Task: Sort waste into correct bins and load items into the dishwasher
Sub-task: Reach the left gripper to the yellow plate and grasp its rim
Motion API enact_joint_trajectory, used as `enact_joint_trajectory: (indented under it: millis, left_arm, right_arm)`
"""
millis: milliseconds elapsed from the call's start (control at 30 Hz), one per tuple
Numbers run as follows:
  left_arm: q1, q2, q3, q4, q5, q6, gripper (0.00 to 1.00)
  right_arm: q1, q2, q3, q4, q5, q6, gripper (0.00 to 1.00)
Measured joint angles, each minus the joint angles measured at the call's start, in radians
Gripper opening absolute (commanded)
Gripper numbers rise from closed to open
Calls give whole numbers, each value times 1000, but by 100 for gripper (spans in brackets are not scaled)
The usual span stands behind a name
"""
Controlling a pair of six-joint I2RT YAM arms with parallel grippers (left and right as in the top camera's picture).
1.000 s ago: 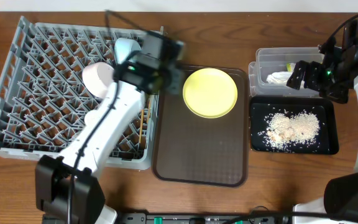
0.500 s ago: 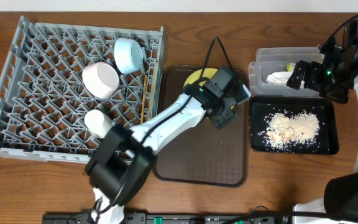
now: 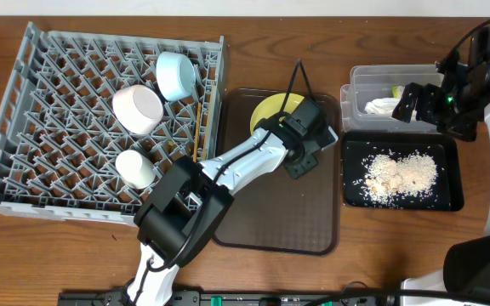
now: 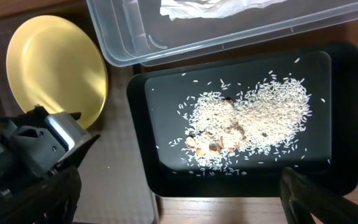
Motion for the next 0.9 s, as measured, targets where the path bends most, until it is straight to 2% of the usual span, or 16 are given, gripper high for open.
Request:
enact_joint_trajectory:
  millis: [100, 167, 200, 300, 700, 900]
  left_arm:
    - [0, 0, -2, -15, 1, -4, 21]
    - [0, 0, -3, -29, 0, -8, 19]
    - [0, 0, -3, -37, 0, -9, 13]
    - [-1, 0, -3, -45, 0, -11, 8]
    - [-1, -11, -3, -49, -4, -13, 8]
    - [0, -132, -3, -55, -4, -55, 8]
  right_arm:
    - [0, 0, 0, 0, 0, 0, 99]
    - [0, 0, 0, 0, 0, 0, 99]
    - [0, 0, 0, 0, 0, 0, 99]
    - [0, 0, 0, 0, 0, 0, 99]
    - [0, 0, 0, -3, 0, 0, 99]
    - [0, 0, 0, -3, 0, 0, 99]
